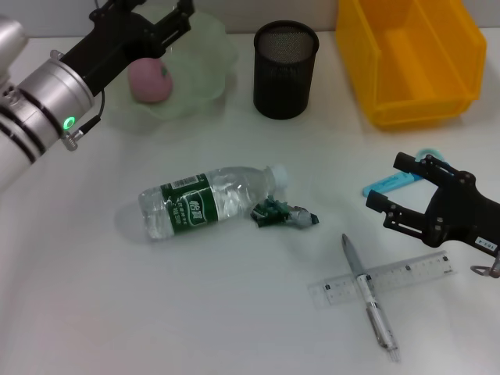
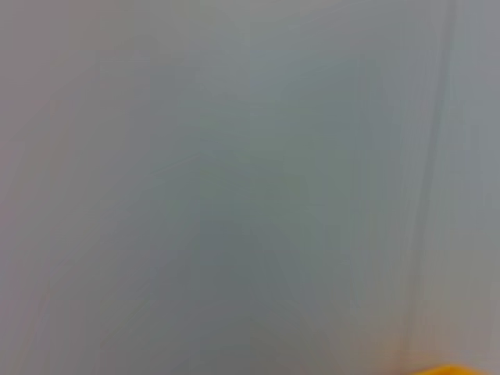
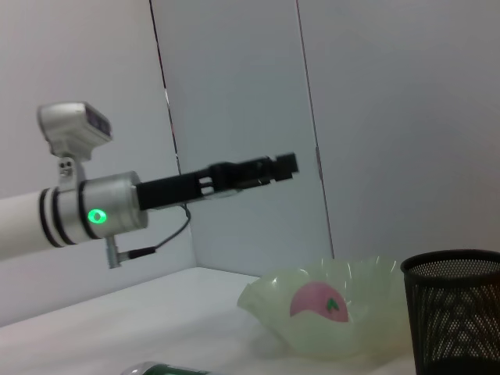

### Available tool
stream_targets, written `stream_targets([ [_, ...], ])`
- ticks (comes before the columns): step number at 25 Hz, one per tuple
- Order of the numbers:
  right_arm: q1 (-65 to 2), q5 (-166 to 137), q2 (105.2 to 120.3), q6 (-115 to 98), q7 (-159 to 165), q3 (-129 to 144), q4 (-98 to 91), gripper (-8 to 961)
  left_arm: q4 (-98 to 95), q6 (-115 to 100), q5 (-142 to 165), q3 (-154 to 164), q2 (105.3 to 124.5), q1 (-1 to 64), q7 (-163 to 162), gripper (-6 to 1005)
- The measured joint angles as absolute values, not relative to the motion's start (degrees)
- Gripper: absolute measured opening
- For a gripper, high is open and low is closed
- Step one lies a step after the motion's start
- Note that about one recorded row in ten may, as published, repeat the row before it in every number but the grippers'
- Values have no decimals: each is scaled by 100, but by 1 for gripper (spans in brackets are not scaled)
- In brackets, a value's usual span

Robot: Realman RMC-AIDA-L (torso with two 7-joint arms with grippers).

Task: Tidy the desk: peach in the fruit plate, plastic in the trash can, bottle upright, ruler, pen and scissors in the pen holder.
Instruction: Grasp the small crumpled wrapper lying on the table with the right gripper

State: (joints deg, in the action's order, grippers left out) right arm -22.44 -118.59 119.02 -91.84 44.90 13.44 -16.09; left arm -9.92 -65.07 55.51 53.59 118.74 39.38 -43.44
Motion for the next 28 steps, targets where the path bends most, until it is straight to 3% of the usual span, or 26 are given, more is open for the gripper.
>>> stream_targets([
  [6, -2283, -11841, 11887, -9207, 4538, 1345, -1639, 745, -2054, -7322, 5562, 6485, 11800, 3225, -5441, 800],
  [9, -2334, -11839, 11874, -9219, 4632, 1352, -1650, 744, -2603, -8021, 5828, 6948, 11624, 2783, -6131, 799],
  [14, -2410, -11838, 11818, -9315, 4884, 1388, -1727, 742, -2612, -9007, 6599, 6919, 11408, 2583, -6447, 798],
  [22, -2525, -11894, 11716, -9516, 5353, 1456, -1970, 738, -2630, -9414, 7505, 6918, 11358, 2402, -6460, 797],
  [28, -2609, -11921, 11703, -9519, 5684, 2038, -2275, 736, -2659, -9807, 8416, 6892, 11219, 2194, -6448, 795],
])
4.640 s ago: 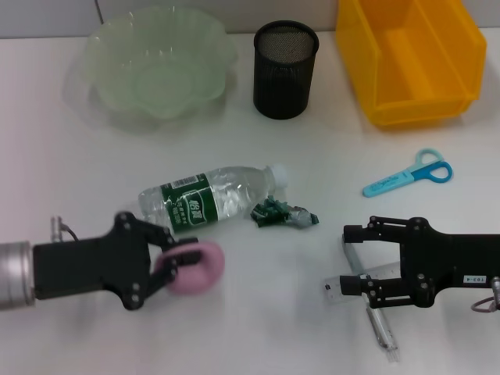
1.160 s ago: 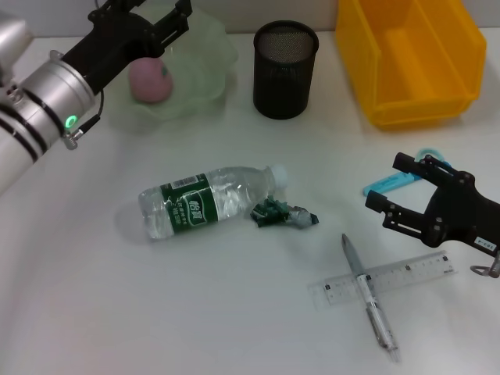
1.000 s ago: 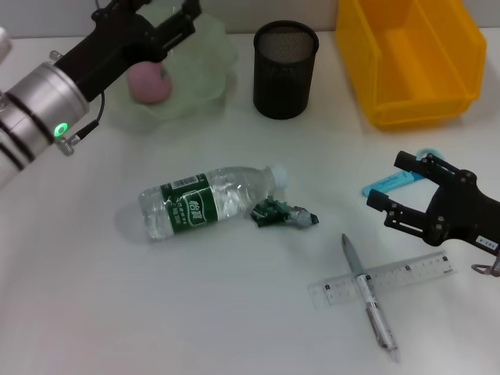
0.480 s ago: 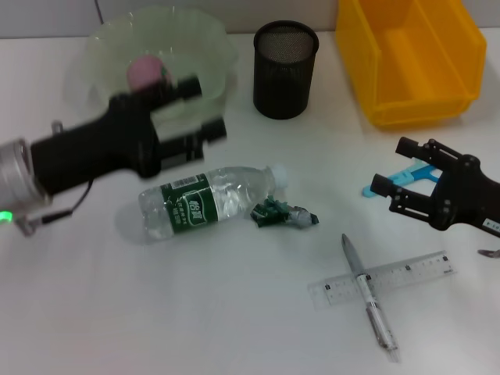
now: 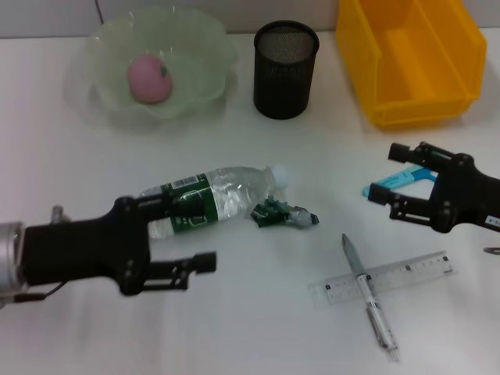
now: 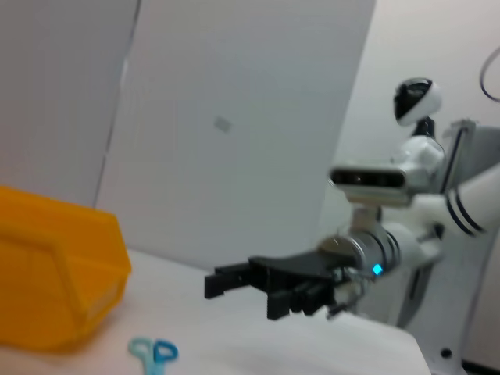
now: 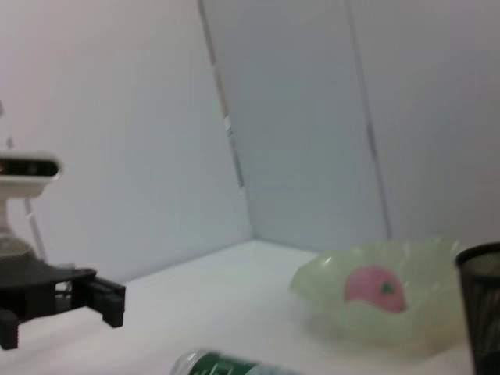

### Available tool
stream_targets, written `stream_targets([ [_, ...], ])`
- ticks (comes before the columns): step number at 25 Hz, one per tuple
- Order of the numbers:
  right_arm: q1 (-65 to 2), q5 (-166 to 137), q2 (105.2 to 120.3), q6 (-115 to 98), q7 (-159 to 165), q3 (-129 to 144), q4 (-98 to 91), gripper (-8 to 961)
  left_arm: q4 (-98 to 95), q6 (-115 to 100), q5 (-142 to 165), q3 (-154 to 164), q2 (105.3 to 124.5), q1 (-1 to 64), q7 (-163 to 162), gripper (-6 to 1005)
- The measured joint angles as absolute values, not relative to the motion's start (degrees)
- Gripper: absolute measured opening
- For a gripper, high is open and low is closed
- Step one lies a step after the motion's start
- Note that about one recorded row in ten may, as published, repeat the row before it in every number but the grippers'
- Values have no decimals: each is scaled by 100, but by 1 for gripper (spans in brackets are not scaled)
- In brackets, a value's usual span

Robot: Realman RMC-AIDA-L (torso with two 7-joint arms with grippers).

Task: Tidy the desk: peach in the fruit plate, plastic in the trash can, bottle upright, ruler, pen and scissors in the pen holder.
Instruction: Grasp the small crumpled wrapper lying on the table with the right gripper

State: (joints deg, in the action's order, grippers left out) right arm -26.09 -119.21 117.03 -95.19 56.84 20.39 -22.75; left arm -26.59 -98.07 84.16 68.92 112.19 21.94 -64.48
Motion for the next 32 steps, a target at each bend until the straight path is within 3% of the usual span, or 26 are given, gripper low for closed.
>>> stream_targets([
  [8, -2724, -11937, 11699, -9896, 7001, 3333, -3517, 732, -2655, -9852, 8894, 6809, 11095, 1975, -6256, 791],
  [32, -4308, -13716, 11718, -9788, 10341, 5440, -5558, 722, -2606, -9581, 9141, 6613, 11188, 1801, -5577, 779],
])
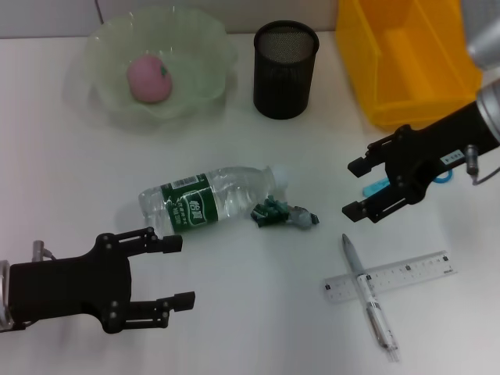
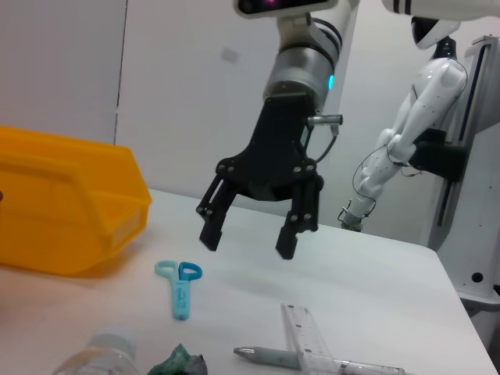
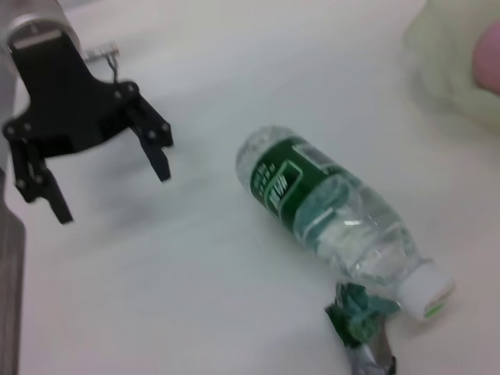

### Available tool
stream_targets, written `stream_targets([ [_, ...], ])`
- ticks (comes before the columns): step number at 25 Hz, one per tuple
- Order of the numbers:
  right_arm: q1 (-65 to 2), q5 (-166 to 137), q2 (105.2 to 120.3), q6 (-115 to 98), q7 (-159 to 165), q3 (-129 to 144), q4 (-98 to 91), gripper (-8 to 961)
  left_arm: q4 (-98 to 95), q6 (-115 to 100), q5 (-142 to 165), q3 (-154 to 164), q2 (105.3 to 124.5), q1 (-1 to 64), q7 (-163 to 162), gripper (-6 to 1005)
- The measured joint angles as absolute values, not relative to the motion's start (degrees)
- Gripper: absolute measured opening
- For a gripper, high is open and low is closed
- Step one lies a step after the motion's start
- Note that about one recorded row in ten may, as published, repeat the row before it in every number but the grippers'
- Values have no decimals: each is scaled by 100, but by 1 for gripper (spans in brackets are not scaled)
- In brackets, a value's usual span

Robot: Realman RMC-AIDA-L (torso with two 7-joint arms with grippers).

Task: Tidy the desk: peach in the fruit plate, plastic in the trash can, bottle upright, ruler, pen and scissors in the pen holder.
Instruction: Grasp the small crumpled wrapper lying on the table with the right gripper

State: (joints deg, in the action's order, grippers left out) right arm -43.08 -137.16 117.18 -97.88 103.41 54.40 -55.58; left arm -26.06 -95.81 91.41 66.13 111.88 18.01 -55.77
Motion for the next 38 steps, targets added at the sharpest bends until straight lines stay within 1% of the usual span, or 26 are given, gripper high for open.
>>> stream_targets([
  [5, -4606, -13988, 11800, -9498, 10626, 5837, -5413, 720, -2610, -9556, 9141, 6561, 11188, 1807, -5570, 776],
  [6, -4672, -14046, 11849, -9327, 10687, 5996, -5338, 720, -2610, -9552, 9141, 6561, 11188, 1807, -5570, 776],
  [11, -4737, -14038, 11902, -8832, 10780, 6376, -5088, 718, -2610, -9530, 9140, 6554, 11197, 1808, -5511, 773],
  [16, -4824, -13958, 11917, -8456, 10743, 6492, -4715, 716, -2610, -9516, 9139, 6546, 11206, 1802, -5497, 771],
  [38, -4823, -13260, 11951, -7688, 10298, 7080, -3892, 706, -2610, -9481, 9140, 6538, 11206, 1801, -5502, 760],
])
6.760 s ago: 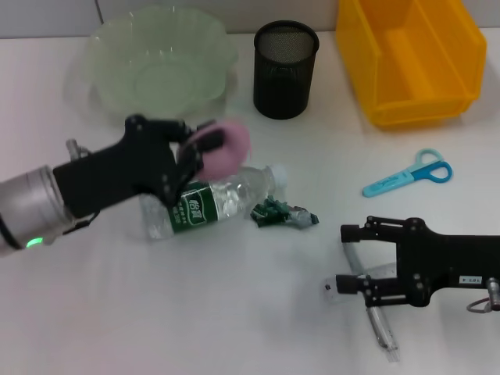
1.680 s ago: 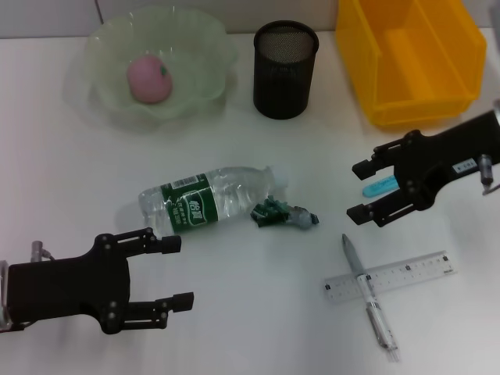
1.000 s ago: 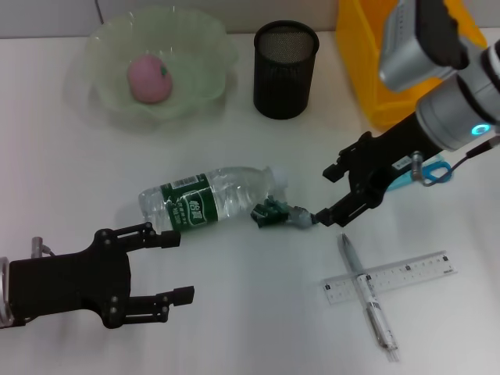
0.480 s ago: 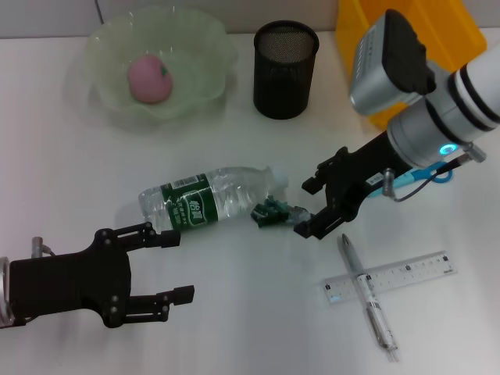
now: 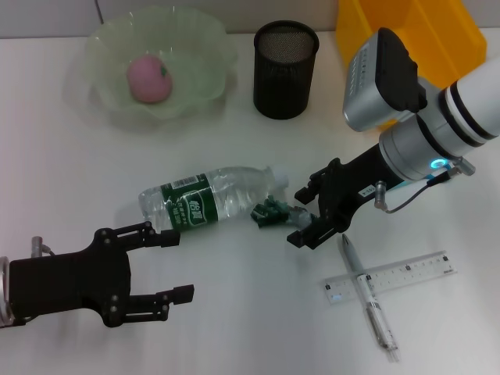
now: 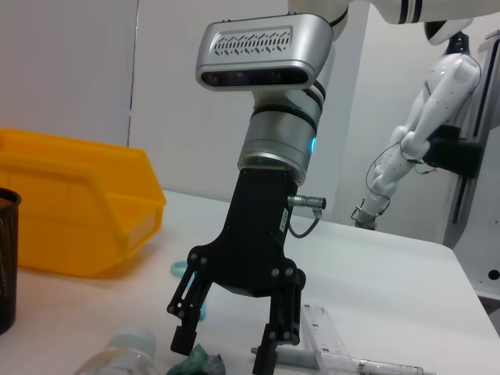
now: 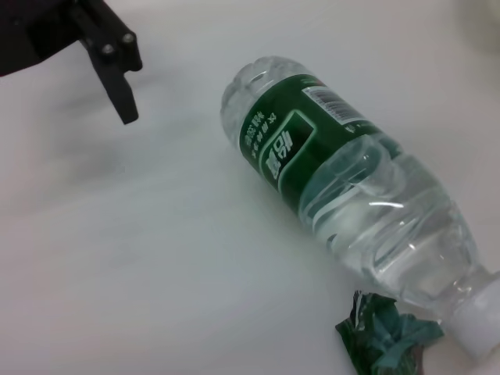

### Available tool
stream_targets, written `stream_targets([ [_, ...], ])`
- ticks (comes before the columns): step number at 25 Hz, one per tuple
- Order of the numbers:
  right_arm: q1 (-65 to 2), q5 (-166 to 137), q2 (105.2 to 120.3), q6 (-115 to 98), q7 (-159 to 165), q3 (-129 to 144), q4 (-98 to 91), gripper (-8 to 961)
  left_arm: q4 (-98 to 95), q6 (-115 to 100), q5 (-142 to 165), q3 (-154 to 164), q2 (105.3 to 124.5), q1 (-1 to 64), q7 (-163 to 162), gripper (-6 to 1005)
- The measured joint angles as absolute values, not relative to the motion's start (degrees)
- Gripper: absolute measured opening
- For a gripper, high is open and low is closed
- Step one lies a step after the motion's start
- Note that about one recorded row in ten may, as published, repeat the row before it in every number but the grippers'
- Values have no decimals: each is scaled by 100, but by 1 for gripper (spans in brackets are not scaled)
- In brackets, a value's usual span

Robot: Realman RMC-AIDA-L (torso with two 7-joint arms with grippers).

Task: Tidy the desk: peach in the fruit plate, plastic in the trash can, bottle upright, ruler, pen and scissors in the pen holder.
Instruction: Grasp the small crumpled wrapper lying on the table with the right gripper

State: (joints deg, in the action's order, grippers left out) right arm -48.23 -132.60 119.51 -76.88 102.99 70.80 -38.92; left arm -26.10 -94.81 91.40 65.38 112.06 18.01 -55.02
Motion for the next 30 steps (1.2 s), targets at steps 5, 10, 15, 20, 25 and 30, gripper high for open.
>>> stream_targets([
  [5, -4790, -13241, 11960, -7479, 10278, 7114, -3824, 704, -2605, -9492, 9140, 6539, 11206, 1801, -5502, 757],
  [10, -4784, -13123, 11962, -7320, 10232, 7309, -3725, 635, -2601, -9507, 9140, 6539, 11206, 1801, -5502, 754],
  [15, -4776, -13029, 11962, -7235, 10203, 7389, -3710, 464, -2601, -9512, 9140, 6539, 11206, 1801, -5502, 752],
  [20, -4766, -13025, 11962, -7200, 10203, 7414, -3709, 440, -2601, -9523, 9140, 6525, 11206, 1802, -5502, 749],
  [25, -4763, -13024, 11962, -7092, 10202, 7503, -3667, 441, -2601, -9528, 9140, 6493, 11206, 1801, -5502, 747],
  [30, -4763, -12998, 11962, -7084, 10176, 7517, -3647, 440, -2607, -9528, 9140, 6487, 11206, 1802, -5502, 744],
])
